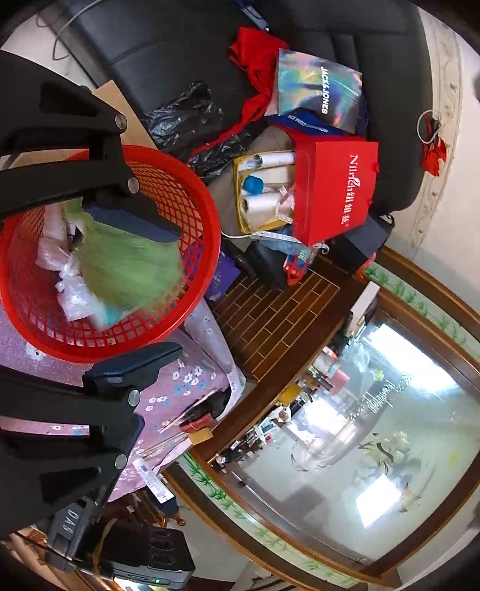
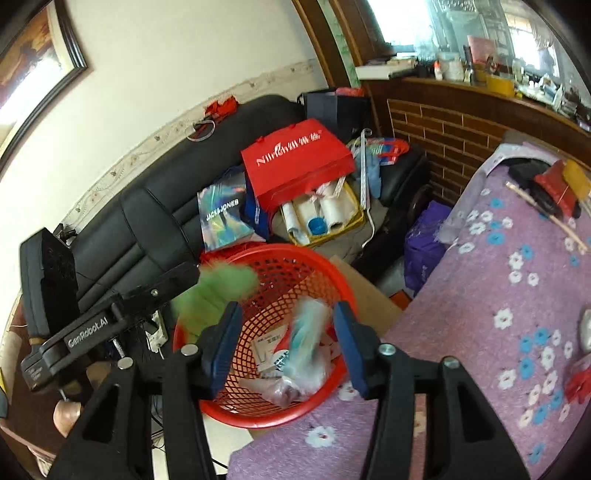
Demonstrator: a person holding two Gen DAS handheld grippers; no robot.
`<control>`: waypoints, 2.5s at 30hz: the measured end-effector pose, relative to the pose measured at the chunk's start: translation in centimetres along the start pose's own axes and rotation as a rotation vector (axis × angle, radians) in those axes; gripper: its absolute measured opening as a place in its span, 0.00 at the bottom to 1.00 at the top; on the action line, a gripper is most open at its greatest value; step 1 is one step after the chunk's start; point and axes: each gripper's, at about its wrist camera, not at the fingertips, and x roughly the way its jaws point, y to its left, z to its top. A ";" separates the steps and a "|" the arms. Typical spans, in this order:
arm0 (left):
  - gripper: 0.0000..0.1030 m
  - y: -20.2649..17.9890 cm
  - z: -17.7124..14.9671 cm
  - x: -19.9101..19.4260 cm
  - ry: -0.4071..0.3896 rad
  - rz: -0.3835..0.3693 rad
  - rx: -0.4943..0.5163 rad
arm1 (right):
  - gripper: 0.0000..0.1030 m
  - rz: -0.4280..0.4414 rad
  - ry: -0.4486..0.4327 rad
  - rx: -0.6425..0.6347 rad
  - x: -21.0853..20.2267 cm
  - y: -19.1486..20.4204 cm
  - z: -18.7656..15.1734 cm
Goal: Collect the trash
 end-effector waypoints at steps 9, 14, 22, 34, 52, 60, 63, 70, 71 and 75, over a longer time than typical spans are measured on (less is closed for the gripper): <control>1.00 -4.3 -1.4 0.2 0.026 -0.038 0.085 | 0.52 -0.083 -0.067 0.124 -6.4 -7.5 -2.6; 1.00 -7.7 -2.9 1.1 0.076 -0.071 0.143 | 0.52 -0.106 -0.125 0.215 -10.8 -11.8 -4.6; 1.00 -14.9 -6.9 3.7 0.201 -0.128 0.308 | 0.52 -0.258 -0.196 0.365 -17.0 -20.2 -7.7; 1.00 -22.6 -13.4 7.5 0.394 -0.186 0.541 | 0.53 -0.309 -0.101 0.587 -13.6 -32.3 -7.2; 1.00 -28.4 -14.1 13.1 0.406 -0.102 0.621 | 0.33 -0.440 -0.241 0.497 -19.0 -31.6 -8.2; 1.00 -31.1 -15.4 18.0 0.451 -0.050 0.682 | 0.33 -0.320 -0.280 0.647 -20.3 -36.2 -10.7; 1.00 -30.9 -16.4 18.5 0.462 -0.056 0.706 | 0.34 -0.303 -0.292 0.648 -20.3 -36.0 -10.7; 1.00 -31.3 -18.6 19.0 0.430 -0.062 0.764 | 0.34 -0.319 -0.288 0.601 -20.1 -35.0 -10.2; 1.00 -31.4 -18.6 19.0 0.421 -0.065 0.762 | 0.34 -0.323 -0.289 0.597 -20.0 -34.9 -10.2; 1.00 -31.3 -18.1 18.6 0.372 -0.073 0.752 | 0.34 -0.331 -0.286 0.583 -19.9 -34.5 -10.0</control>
